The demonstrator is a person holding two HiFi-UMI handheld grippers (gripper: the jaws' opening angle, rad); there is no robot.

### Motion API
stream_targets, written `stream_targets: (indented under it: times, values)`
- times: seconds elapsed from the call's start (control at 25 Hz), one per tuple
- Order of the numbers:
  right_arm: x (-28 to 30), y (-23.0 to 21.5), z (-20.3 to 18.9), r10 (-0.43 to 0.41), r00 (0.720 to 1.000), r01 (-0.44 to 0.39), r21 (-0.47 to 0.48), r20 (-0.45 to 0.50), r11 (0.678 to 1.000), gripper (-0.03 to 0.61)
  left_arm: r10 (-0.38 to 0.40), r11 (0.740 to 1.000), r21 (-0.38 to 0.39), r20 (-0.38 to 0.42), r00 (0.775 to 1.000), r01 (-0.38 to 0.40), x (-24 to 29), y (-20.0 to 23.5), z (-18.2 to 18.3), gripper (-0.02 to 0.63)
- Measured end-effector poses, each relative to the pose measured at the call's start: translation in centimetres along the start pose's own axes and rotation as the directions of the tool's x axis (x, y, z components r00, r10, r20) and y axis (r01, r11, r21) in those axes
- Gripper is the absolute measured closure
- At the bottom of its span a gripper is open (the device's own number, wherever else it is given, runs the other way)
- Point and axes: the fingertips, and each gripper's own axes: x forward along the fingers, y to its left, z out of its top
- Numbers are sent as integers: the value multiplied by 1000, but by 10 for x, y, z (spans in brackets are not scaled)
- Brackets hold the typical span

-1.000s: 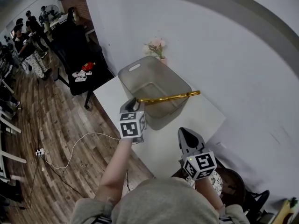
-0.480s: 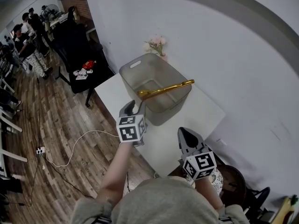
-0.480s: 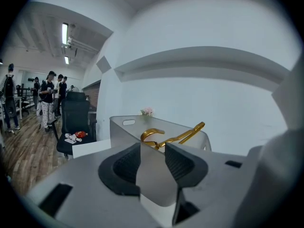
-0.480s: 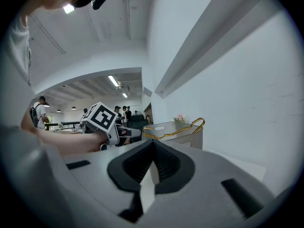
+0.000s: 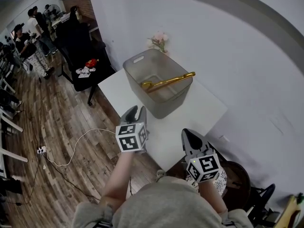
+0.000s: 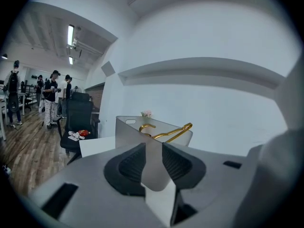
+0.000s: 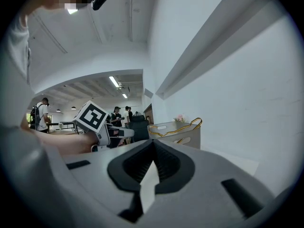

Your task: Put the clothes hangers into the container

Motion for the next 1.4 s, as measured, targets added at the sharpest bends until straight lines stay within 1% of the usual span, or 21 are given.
stream_targets:
  times: [0.24,0.4,0.64,0.88,1.04,1.4]
  values:
    - [-37,12,-12,-20,1000,20,4,3,1000,578,7,1000,-7,30,1000,-7,-54,-11,-18,570]
    - [-64,29,-16,-21,1000,21,5,0,1000,578,12,1000,-19,30,999,-12,-96,-16,-35,586]
    - [-104,59,-24,4,1000,-4,-4,-7,1000,578,13,999,-31,16,1000,-12,-155,-26,-63,594]
    - [-137,83,-30,23,1000,-23,-15,-15,1000,578,13,1000,-1,9,1000,-13,-209,-40,-80,598]
    - [-152,94,-31,31,999,-31,-22,-8,999,578,6,1000,17,8,1000,-6,-235,-47,-88,600]
    - [-175,114,-35,42,999,-42,-38,2,998,578,-17,1000,14,18,1000,17,-273,-61,-101,603]
